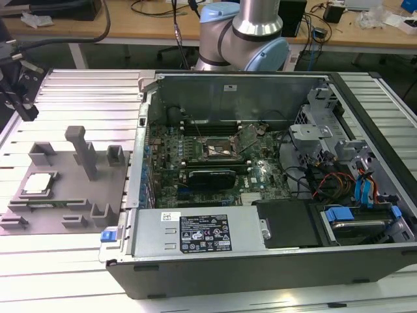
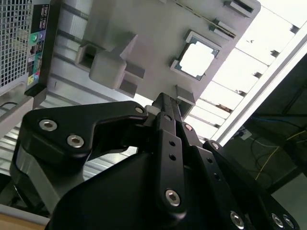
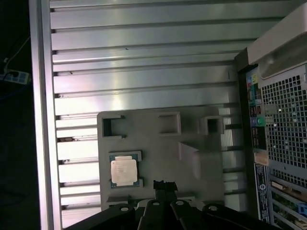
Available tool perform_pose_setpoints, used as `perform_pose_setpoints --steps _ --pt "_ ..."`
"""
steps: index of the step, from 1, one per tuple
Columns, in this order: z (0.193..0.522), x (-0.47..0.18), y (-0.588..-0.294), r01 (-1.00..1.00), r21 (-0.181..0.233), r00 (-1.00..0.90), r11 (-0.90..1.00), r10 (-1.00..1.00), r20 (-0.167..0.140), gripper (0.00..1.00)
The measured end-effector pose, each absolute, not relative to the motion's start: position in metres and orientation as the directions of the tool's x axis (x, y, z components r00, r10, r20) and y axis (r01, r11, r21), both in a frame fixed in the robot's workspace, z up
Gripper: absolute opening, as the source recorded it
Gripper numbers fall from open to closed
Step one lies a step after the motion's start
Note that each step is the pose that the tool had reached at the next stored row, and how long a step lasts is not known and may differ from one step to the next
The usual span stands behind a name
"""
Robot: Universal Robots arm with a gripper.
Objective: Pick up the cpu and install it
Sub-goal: 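Reach for the cpu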
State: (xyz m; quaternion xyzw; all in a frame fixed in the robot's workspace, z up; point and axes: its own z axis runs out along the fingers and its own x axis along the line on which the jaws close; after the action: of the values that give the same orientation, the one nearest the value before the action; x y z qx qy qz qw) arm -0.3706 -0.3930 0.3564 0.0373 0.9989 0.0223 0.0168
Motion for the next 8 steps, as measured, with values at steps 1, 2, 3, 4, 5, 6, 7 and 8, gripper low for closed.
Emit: perform_pose_setpoints --steps 1,2,3,4,5,6,7,8 --pt "0.353 -0.373 -0.393 0.074 0.046 -0.997 0.996 0.075 -0.032 0.11" --pt "0.351 -0.375 -0.393 0.074 0.046 -0.997 0.996 0.075 -0.032 0.11" --pt "0.347 -0.377 -0.393 0.074 0.046 -0.997 0.996 0.075 -0.032 0.11" --pt "0.343 -0.38 -0.393 0.074 0.046 -0.997 0.996 0.075 -0.032 0.11" --pt "0.341 -0.381 -0.394 0.074 0.046 -0.997 0.996 0.075 -0.032 0.11" --pt "0.339 -0.382 -0.394 0.074 0.046 -0.997 0.996 0.075 -0.032 0.11" --pt "0.337 -0.384 -0.394 0.074 0.046 -0.997 0.996 0.075 -0.032 0.11" --pt "0.335 -0.385 -0.394 0.074 0.046 -0.997 0.996 0.075 -0.032 0.11"
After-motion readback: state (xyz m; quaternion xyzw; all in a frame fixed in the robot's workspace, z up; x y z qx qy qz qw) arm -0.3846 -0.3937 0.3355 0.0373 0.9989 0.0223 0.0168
